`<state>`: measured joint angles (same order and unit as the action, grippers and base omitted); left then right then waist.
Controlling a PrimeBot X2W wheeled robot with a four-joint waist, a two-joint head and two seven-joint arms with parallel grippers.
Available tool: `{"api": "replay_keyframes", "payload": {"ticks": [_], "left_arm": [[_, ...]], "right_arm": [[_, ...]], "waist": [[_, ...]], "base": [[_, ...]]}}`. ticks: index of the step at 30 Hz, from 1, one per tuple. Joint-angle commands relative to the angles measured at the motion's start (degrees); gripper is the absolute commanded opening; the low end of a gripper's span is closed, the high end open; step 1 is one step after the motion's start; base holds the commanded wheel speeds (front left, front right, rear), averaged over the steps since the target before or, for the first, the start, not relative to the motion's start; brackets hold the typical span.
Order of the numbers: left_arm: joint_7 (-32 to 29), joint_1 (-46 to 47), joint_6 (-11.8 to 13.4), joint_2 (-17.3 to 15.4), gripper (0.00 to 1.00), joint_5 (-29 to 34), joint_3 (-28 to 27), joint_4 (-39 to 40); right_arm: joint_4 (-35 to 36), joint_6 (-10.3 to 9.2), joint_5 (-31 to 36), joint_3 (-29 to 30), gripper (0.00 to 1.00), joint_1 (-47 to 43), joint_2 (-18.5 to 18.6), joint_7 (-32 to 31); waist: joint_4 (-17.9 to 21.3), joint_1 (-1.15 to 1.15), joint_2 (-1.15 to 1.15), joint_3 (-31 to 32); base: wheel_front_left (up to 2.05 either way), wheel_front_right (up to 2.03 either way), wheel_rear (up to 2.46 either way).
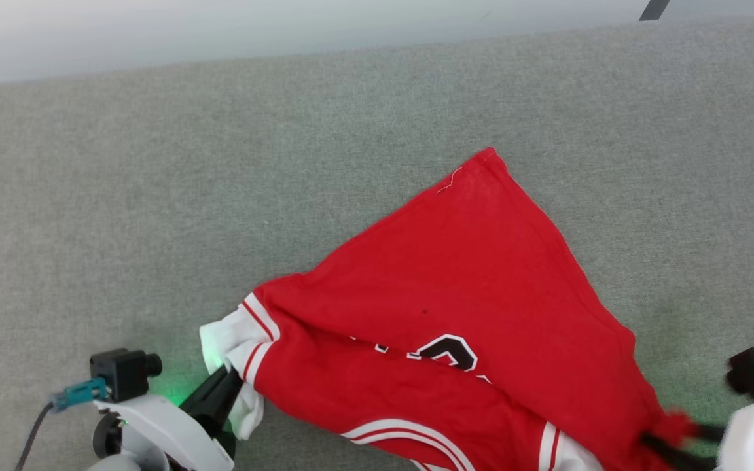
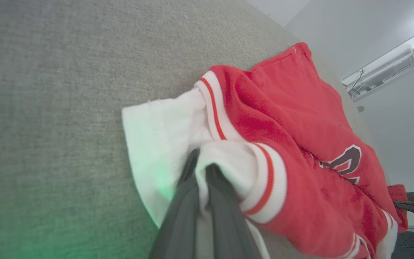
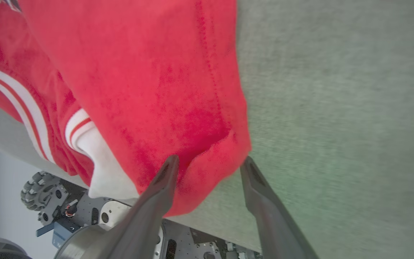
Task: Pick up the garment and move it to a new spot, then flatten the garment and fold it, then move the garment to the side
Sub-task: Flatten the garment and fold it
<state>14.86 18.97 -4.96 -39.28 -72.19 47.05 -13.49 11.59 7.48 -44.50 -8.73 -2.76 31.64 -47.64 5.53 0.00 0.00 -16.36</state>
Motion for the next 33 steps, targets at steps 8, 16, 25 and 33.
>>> {"api": "replay_keyframes", "payload": {"ticks": [8,16,25,33], "left_arm": [[-0.5,0.0,0.6,2.9,0.00,1.8,1.9,0.4],[-0.5,2.4,0.4,5.7,0.00,3.7,2.6,-0.3],[-0.4,6.4,-0.8,9.8,0.00,6.0,4.0,-2.7],[-0.4,8.1,-1.8,12.6,0.00,6.8,4.6,-6.8]], "right_arm": [[4.5,0.01,-2.8,8.2,1.00,9.7,6.1,-0.1],[-7.4,0.01,8.0,-5.2,1.00,31.3,2.4,8.9],[-28.0,0.00,9.0,-23.9,1.00,48.9,2.8,14.2],[-37.2,0.02,3.7,-36.2,0.13,53.0,3.9,14.5]], "waist": [[-3.5,0.00,0.00,-0.1],[-8.6,0.00,0.00,-1.9],[-14.5,0.00,0.00,-6.7],[-15.8,0.00,0.00,-7.9]], "base": [[0.00,0.00,0.00],[0.00,0.00,0.00],[0.00,0.00,0.00],[0.00,0.00,0.00]]}}
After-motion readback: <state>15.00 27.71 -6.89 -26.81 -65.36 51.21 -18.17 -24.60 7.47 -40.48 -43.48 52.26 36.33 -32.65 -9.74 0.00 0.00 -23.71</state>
